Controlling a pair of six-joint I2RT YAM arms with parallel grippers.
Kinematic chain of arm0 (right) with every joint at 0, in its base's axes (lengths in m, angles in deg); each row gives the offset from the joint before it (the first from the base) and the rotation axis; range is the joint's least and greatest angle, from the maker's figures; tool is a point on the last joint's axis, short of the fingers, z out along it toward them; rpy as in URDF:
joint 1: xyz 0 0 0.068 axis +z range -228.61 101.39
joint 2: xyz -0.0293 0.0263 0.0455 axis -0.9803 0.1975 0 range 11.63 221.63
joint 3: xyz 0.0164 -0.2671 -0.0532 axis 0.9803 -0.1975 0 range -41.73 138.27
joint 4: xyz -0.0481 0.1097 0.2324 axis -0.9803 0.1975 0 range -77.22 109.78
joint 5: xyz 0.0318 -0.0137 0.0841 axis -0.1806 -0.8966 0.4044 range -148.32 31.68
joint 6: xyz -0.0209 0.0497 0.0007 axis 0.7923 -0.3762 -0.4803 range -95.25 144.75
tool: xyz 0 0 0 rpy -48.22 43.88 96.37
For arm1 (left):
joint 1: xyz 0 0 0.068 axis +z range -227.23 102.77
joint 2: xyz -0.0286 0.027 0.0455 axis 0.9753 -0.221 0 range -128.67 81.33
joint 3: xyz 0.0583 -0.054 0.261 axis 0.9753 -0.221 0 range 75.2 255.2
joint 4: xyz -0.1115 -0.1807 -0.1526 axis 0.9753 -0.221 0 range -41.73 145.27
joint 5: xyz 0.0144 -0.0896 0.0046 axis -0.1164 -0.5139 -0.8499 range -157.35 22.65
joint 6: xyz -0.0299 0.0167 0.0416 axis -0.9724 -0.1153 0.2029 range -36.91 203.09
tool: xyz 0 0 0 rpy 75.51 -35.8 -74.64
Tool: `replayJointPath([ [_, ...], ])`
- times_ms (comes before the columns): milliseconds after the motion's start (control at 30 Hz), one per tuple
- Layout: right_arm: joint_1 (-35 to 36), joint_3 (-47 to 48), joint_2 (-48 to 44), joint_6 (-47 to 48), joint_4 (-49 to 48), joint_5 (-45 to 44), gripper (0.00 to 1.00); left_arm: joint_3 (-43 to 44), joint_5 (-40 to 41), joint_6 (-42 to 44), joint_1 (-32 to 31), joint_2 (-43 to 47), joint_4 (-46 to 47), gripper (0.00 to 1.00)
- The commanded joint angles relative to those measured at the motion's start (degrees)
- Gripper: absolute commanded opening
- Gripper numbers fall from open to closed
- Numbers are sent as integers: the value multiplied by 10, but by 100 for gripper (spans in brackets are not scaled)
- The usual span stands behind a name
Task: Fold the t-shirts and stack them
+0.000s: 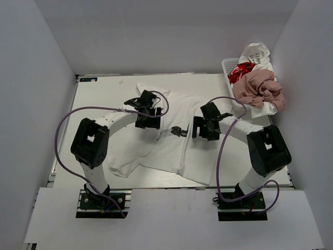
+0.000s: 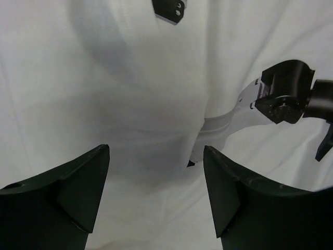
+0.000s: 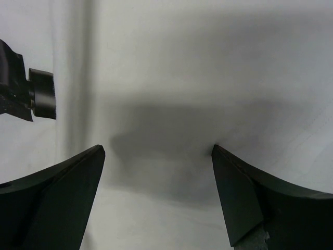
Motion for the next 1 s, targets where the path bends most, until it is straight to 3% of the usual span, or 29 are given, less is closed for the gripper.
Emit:
replayJointPath([
  [0, -1, -23, 20, -15, -28, 27, 89, 38, -23, 56, -14, -10, 5, 82],
  [333, -7, -26, 57, -22, -28, 24, 89, 50, -9, 68, -37, -64, -1, 76],
  [467, -7, -26, 54, -20, -24, 20, 89, 56, 9, 68, -37, -84, -14, 52],
  [533, -8, -31, 51, -20, -26, 13, 89, 62, 22, 68, -37, -98, -14, 48],
  [600, -9, -34, 47, -22, -23, 10, 89, 67, 28, 74, -37, -98, -14, 24],
  [633, -11, -34, 46, -21, -23, 8, 89, 67, 36, 74, -37, -98, -14, 7],
  [667, -12, -35, 44, -21, -23, 7, 89, 67, 54, 60, -37, -90, -20, 0],
  [767, -11, -34, 49, -20, -19, 5, 89, 32, 77, 40, -15, -22, -10, 0],
  [967, -18, -42, 47, -22, -10, -7, 86, -43, 224, -11, 44, 90, -15, 0],
])
